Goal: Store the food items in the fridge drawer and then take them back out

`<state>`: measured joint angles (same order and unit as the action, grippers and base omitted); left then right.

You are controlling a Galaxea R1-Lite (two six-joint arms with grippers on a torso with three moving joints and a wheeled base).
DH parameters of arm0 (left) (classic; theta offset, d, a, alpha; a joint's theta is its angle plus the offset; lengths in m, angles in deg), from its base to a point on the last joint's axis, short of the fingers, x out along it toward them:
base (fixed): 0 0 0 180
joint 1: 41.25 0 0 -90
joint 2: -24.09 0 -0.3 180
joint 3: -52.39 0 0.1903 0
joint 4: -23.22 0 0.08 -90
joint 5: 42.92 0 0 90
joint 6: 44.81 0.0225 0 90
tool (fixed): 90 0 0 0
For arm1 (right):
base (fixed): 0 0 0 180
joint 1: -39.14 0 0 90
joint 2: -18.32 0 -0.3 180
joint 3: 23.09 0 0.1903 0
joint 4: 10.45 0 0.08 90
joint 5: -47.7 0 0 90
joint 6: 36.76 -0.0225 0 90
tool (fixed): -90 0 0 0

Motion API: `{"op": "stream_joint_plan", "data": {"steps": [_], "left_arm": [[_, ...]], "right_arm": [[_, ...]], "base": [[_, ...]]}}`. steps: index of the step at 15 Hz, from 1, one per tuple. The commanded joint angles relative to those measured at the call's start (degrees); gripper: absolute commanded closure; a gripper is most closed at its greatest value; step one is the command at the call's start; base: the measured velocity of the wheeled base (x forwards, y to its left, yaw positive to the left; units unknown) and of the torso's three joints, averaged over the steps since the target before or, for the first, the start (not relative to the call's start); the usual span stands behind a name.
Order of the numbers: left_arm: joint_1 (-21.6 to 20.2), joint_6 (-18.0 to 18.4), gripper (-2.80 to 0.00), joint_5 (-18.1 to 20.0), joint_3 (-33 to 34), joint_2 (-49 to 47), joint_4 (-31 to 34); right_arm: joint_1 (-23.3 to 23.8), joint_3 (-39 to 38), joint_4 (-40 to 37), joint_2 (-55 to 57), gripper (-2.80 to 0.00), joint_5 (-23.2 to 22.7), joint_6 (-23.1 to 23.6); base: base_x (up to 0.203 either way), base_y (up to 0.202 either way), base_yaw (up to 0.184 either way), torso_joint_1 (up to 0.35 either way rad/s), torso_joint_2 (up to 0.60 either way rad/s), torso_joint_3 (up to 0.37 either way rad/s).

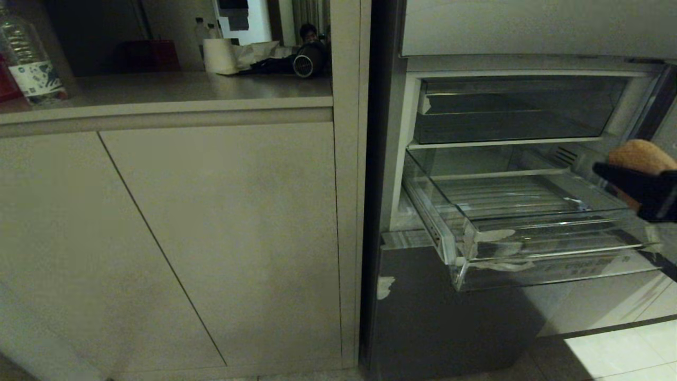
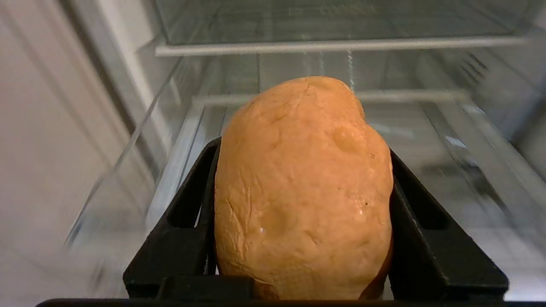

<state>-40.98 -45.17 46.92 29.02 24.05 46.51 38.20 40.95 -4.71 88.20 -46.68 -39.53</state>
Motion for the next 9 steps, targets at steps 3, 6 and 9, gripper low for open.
{"op": "stream_joint_plan", "data": {"steps": [3, 6, 9], "left_arm": [[0.00, 0.00, 0.00, -0.02, 0.00, -0.04, -0.01], [0.00, 0.00, 0.00, -0.02, 0.00, -0.04, -0.01], [0.00, 0.00, 0.00, -0.02, 0.00, -0.04, -0.01]], "right_arm": [[-0.02, 8.84, 6.48, 20.22, 0.00, -0.04, 0.06], [0.19, 13.94, 7.85, 26.46, 0.00, 0.17, 0.09], [0.23, 17.90, 8.06, 30.11, -2.80, 1.04, -0.27]], "base": [[0.000, 0.000, 0.000, 0.000, 0.00, 0.000], [0.000, 0.000, 0.000, 0.000, 0.00, 0.000], [0.000, 0.000, 0.000, 0.000, 0.00, 0.000]]}}
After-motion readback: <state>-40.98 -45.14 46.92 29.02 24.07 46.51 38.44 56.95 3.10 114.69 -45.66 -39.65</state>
